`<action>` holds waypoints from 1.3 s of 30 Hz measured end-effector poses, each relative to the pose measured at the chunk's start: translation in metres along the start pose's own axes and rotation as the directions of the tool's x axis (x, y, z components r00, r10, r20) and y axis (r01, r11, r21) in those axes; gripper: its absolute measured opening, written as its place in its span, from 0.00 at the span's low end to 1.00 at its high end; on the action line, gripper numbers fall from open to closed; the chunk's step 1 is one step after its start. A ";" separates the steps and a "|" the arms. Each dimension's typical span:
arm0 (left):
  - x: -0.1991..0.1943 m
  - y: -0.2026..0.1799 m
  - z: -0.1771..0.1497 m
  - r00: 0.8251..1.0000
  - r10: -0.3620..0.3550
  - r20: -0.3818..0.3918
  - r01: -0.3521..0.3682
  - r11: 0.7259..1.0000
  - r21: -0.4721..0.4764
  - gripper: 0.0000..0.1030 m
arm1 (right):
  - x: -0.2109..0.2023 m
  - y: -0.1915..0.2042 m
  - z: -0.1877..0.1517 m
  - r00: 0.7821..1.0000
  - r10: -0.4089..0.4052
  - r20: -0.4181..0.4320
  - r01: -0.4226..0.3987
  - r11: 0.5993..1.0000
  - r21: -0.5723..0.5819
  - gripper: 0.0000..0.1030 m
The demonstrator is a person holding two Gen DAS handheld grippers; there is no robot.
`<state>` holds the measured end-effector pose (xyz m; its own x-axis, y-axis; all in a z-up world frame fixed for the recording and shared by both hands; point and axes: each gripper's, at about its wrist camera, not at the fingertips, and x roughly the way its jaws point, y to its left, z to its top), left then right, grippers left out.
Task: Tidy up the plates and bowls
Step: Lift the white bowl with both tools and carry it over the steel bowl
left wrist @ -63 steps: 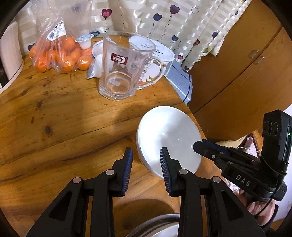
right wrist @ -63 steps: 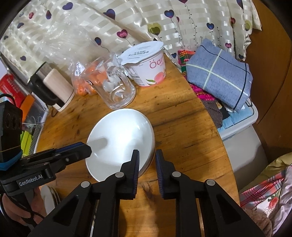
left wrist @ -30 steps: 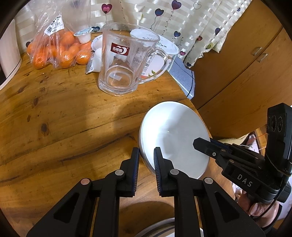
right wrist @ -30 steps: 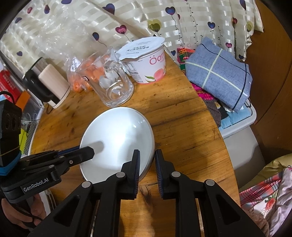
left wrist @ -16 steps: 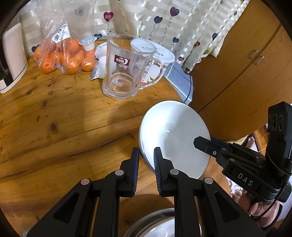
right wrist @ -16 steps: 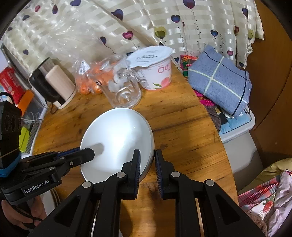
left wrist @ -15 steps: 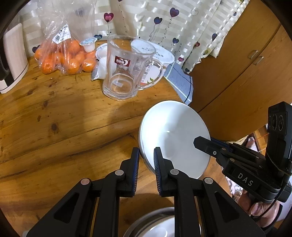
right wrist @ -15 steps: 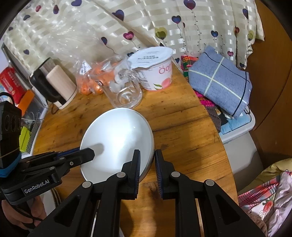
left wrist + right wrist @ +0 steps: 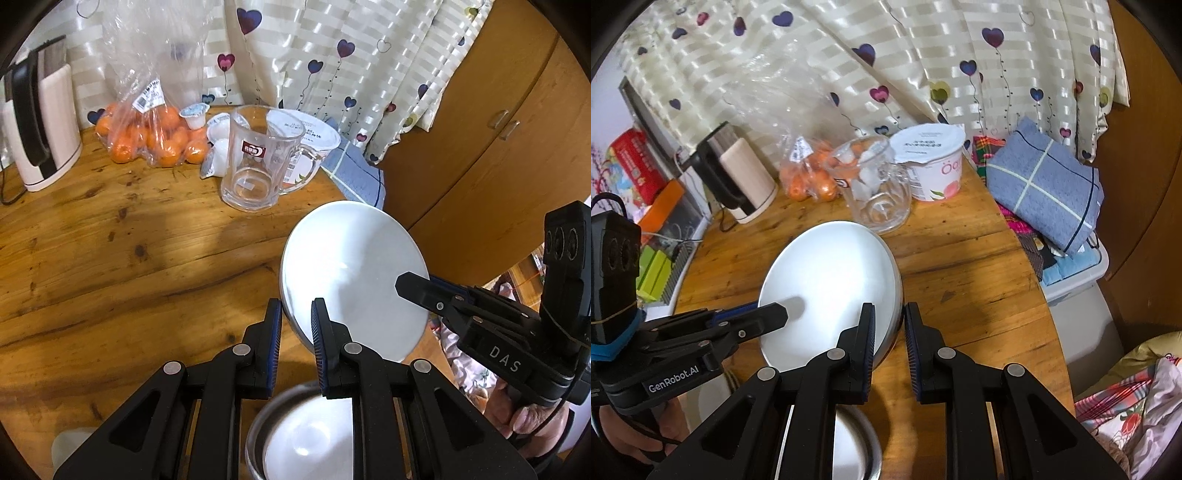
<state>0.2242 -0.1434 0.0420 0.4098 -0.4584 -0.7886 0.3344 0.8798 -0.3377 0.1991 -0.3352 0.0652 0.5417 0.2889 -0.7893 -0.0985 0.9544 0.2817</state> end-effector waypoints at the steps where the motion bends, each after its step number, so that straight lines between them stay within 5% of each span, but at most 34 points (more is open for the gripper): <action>1: -0.004 -0.001 -0.002 1.000 0.002 0.005 -0.002 1.000 0.002 0.16 | -0.004 0.003 -0.002 1.000 0.002 0.004 -0.002 1.000 -0.004 0.16; 20: -0.065 -0.017 -0.055 0.998 0.016 0.053 -0.016 1.000 0.007 0.16 | -0.064 0.038 -0.045 0.999 0.024 0.041 -0.022 0.999 -0.048 0.16; 39: -0.059 -0.002 -0.105 0.998 0.041 -0.050 -0.042 0.999 -0.031 0.16 | -0.048 0.047 -0.093 0.996 0.048 -0.076 -0.050 0.998 -0.024 0.16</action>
<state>0.1101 -0.1051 0.0351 0.3800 -0.4152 -0.8266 0.2902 0.9020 -0.3197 0.0910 -0.2970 0.0656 0.4715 0.3388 -0.8142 -0.1452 0.9405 0.3072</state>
